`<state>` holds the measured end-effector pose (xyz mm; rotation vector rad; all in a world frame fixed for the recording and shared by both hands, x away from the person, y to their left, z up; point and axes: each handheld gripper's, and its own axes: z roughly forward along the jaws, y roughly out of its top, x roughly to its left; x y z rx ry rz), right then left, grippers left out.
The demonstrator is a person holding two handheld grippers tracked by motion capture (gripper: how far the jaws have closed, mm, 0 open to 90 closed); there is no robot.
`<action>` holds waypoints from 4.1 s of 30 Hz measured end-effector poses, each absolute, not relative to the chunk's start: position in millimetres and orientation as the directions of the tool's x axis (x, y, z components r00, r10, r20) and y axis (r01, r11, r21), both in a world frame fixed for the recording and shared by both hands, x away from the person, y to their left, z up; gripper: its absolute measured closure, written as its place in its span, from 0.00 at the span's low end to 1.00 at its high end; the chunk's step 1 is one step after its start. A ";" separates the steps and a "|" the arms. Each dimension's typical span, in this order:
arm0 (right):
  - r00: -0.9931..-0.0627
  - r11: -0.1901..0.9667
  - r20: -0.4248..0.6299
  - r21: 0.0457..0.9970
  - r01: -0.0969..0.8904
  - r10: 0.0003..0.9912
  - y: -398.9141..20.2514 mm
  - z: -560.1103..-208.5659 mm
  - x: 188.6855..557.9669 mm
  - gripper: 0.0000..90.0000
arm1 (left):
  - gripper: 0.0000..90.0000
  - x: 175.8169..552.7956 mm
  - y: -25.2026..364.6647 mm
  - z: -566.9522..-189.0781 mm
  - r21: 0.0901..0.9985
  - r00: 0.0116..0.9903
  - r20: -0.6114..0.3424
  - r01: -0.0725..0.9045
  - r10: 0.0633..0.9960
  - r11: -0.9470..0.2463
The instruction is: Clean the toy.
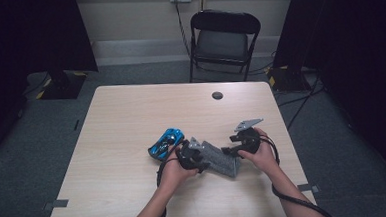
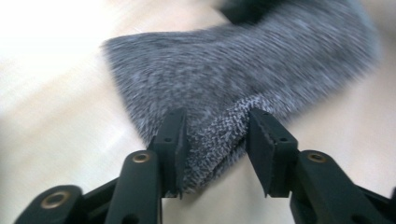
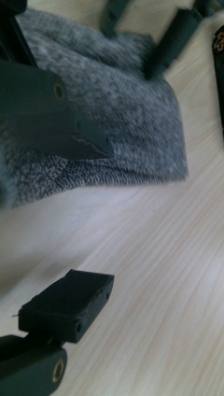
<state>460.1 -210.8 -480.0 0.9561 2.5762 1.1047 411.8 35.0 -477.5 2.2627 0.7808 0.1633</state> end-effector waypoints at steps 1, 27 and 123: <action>-0.774 0.517 0.081 0.700 0.493 0.628 -212.8 -479.8 459.3 0.35 | 0.63 416.6 32.7 -477.3 0.680 0.803 -0.103 0.488 0.588 -0.547; -0.779 0.461 0.146 0.735 0.498 0.609 -208.1 -453.7 423.6 0.44 | 0.35 432.2 75.2 -441.0 0.721 0.762 -0.073 0.486 0.644 -0.493; -0.727 0.413 0.101 0.767 0.491 0.679 -203.2 -499.9 387.3 0.57 | 0.31 453.9 141.7 -484.4 0.630 0.615 -0.039 0.627 0.788 -0.458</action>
